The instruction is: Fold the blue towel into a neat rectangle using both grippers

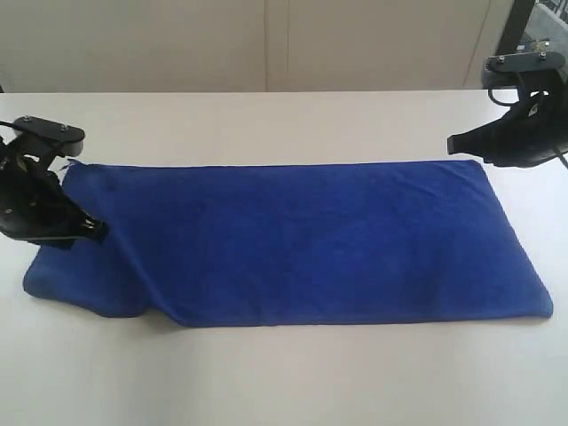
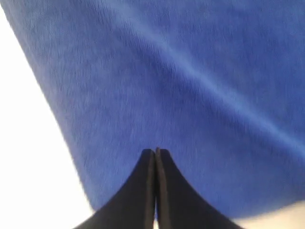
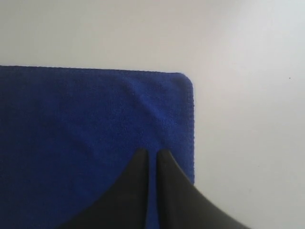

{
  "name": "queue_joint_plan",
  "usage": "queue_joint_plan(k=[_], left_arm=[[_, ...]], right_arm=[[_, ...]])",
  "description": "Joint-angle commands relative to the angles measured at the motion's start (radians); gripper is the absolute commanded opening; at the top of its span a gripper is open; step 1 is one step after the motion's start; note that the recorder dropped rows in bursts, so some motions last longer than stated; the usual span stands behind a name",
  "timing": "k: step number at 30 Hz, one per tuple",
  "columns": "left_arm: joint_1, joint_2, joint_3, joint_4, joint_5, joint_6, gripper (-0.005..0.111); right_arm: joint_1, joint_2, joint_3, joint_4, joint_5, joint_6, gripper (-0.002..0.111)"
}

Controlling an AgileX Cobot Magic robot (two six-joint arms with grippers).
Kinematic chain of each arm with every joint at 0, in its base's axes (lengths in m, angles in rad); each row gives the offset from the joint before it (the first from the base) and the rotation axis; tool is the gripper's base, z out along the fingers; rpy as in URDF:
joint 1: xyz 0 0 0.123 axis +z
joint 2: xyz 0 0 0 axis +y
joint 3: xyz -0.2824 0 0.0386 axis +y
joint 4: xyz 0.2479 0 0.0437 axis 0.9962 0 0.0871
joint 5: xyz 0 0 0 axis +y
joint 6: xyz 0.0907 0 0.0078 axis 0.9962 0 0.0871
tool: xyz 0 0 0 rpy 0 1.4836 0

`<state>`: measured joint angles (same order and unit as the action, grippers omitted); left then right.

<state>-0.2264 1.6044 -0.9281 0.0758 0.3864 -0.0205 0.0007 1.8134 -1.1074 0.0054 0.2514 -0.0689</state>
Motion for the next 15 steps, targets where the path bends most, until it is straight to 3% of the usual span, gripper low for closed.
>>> queue_joint_plan(k=[1, 8, 15], left_arm=[[0.016, -0.053, 0.004, 0.100, 0.123, -0.077, 0.000], [0.103, 0.009, 0.080, 0.192, 0.056, -0.216, 0.000], [0.124, 0.081, 0.105, 0.190, -0.041, -0.228, 0.000]], right_arm=[[-0.001, -0.006, 0.004, 0.003, -0.004, -0.007, 0.007], [-0.001, -0.006, 0.015, 0.003, -0.010, -0.007, 0.007], [-0.001, -0.006, 0.015, 0.003, -0.014, -0.007, 0.007]])
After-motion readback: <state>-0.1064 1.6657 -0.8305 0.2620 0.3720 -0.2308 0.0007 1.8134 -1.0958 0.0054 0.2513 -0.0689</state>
